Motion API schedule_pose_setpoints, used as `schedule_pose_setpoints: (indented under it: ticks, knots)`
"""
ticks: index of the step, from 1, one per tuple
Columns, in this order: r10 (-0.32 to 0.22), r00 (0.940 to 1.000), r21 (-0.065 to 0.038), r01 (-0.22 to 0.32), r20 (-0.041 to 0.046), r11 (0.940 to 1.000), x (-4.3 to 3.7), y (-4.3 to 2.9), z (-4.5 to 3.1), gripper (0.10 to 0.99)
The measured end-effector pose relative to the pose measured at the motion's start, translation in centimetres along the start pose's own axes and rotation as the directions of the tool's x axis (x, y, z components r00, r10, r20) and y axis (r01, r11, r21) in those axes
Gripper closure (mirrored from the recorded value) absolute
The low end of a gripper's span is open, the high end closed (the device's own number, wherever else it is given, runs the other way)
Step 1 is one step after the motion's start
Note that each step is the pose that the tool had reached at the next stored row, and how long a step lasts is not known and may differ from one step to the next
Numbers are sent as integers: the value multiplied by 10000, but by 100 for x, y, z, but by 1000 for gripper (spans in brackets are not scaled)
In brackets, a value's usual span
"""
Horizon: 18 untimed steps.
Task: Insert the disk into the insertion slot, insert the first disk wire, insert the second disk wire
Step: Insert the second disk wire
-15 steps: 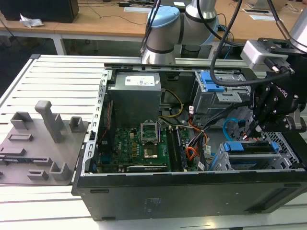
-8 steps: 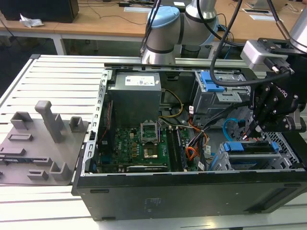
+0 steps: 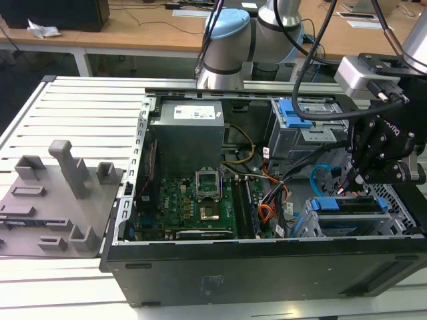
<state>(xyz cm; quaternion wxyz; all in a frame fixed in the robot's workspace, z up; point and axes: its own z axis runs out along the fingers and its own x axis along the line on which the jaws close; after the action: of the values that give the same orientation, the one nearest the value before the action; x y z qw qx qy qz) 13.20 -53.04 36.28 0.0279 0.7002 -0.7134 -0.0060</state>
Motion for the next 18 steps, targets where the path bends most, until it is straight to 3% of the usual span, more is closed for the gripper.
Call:
schedule_pose_setpoints:
  ticks: [1,2,5,13,18]
  knots:
    - [0,10000,-1,0,0,10000,0,0,0,851]
    - [0,10000,0,0,0,10000,0,0,1,784]
    - [-18,10000,-1,18,3,10000,0,0,-4,784]
    - [-63,10000,2,63,-7,10000,-5,5,-106,784]
    - [-61,10000,2,61,-7,10000,-113,8,-108,784]
